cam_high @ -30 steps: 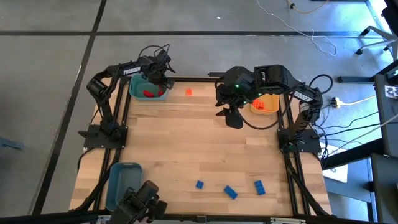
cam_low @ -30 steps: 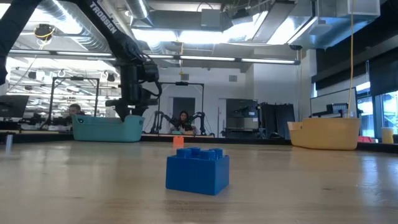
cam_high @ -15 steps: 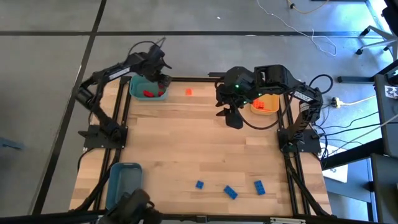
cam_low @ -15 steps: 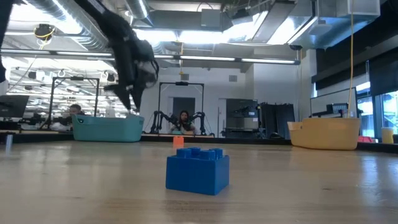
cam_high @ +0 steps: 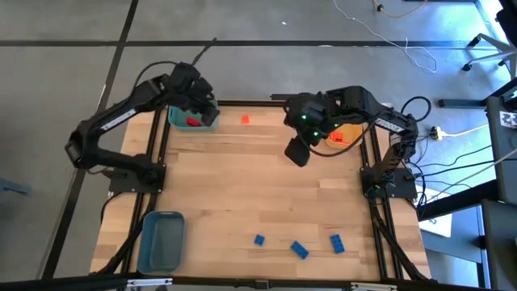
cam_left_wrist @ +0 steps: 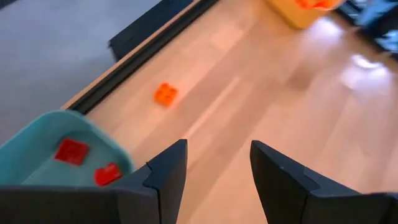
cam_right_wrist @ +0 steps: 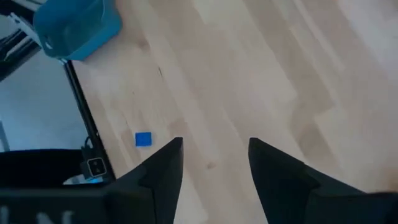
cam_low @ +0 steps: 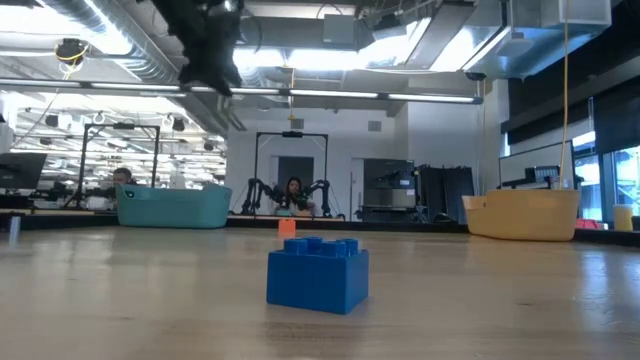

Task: Sort & place blocks by color
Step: Put the blue game piece into the gray bin

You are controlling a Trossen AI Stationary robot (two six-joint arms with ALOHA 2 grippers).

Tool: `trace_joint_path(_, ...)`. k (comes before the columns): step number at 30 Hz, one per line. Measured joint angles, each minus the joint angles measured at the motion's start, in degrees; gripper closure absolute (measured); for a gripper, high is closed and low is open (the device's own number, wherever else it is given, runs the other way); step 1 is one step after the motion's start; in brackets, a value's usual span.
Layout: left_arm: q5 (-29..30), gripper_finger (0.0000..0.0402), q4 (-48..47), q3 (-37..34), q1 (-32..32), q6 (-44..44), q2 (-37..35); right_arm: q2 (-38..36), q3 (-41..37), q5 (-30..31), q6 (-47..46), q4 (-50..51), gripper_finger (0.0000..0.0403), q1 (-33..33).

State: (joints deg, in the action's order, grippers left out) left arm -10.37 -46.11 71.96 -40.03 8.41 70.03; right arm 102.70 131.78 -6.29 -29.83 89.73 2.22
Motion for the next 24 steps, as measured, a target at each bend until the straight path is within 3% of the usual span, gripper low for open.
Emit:
trace_joint_path(5,0.1,0.0233,0.0,0.0,5.0,2.0,-4.0,-3.8,-6.9,-1.7,-1.0,0.2,0.0222,-2.8)
trace_joint_path(9,-0.1,0.0233,-0.8,0.0,9.8,3.4,-5.6,-9.1,-17.3,-1.3,-5.2,0.2,0.0222,-5.4)
trace_joint_path(18,2.9,0.0233,-0.8,0.0,19.8,9.5,-6.0,-22.7,-44.1,-1.7,-31.9,0.3,0.0222,-14.8)
trace_joint_path(24,4.4,0.0233,0.5,0.0,25.6,10.7,-6.0,-27.3,-59.6,-7.1,-43.4,-2.1,0.0222,-24.0)
